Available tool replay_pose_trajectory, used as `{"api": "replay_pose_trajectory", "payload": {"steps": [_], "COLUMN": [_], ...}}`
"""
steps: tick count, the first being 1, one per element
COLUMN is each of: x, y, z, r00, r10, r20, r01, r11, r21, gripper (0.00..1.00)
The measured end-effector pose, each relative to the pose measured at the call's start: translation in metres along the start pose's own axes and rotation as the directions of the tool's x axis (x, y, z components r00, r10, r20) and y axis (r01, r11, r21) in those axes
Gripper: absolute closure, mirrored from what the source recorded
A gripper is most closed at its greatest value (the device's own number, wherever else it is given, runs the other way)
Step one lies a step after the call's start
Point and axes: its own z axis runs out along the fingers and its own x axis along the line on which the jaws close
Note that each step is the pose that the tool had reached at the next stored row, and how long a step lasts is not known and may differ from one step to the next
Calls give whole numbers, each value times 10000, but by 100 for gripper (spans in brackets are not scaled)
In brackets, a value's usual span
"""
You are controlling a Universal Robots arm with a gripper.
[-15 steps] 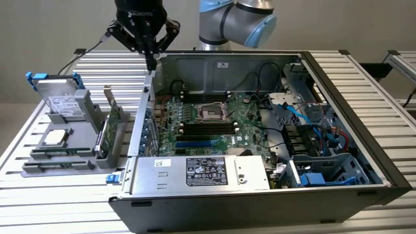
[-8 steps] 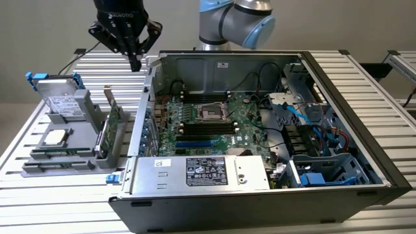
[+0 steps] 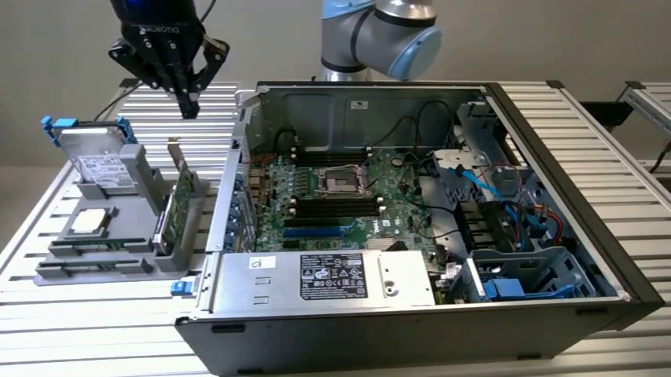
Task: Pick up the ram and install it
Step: 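Reach for the ram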
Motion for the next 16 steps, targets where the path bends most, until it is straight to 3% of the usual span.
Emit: {"api": "replay_pose_trajectory", "payload": {"steps": [16], "x": [728], "y": [-61], "z": [159], "r00": [9997], "r10": [10], "r20": [-243], "r01": [-9], "r11": [10000], "r21": [17], "gripper": [90]}}
